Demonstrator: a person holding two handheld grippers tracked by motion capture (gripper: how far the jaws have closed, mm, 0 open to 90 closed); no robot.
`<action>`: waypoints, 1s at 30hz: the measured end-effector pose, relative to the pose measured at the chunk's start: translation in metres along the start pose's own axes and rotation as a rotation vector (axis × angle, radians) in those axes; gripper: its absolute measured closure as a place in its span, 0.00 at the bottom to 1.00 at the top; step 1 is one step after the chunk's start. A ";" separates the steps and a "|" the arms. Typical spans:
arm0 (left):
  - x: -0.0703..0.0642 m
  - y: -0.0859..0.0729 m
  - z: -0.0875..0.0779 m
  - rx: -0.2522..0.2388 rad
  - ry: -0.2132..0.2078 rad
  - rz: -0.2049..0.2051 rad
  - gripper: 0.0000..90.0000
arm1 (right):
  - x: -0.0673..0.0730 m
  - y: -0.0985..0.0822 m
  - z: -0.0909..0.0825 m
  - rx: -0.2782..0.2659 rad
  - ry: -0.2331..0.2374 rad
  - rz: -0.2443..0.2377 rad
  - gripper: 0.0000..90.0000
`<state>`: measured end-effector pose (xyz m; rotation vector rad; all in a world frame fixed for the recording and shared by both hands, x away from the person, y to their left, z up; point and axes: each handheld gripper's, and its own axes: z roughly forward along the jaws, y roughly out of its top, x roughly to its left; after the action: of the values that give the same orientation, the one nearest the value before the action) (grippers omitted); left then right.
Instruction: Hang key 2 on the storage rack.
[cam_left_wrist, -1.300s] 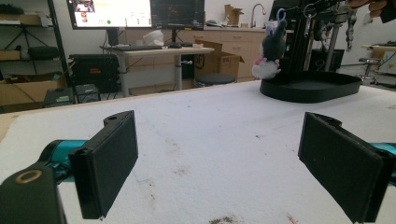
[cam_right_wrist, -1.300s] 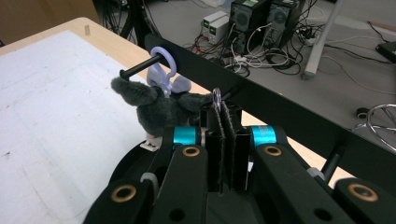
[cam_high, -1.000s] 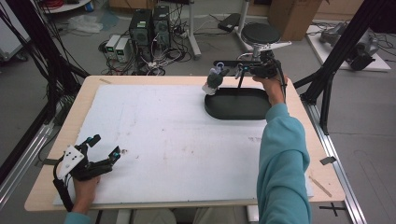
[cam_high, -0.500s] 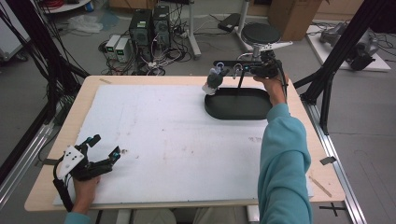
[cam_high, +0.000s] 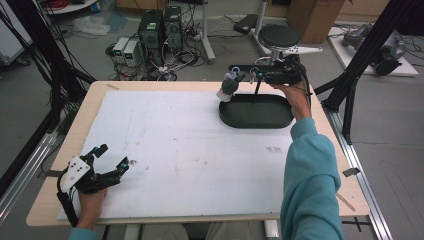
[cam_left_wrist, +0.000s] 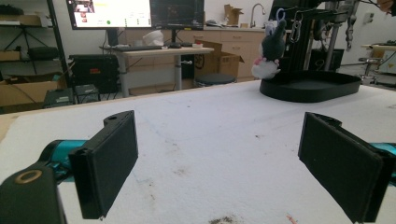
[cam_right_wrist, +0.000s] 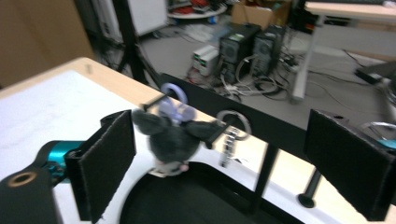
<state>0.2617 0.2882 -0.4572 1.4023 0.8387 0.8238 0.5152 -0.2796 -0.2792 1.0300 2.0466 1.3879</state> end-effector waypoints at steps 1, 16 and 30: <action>0.000 0.000 0.000 0.002 -0.001 0.001 0.14 | 0.003 0.001 -0.003 -0.010 0.004 -0.004 0.01; 0.000 0.000 0.000 -0.002 0.001 0.000 0.14 | 0.052 -0.015 -0.049 -0.103 0.123 -0.071 0.01; 0.000 0.000 0.000 0.000 0.002 -0.004 0.14 | 0.092 -0.110 -0.104 -0.253 0.109 -0.090 0.01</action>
<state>0.2619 0.2883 -0.4572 1.3999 0.8429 0.8220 0.3482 -0.2906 -0.3375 0.7614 1.9041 1.6358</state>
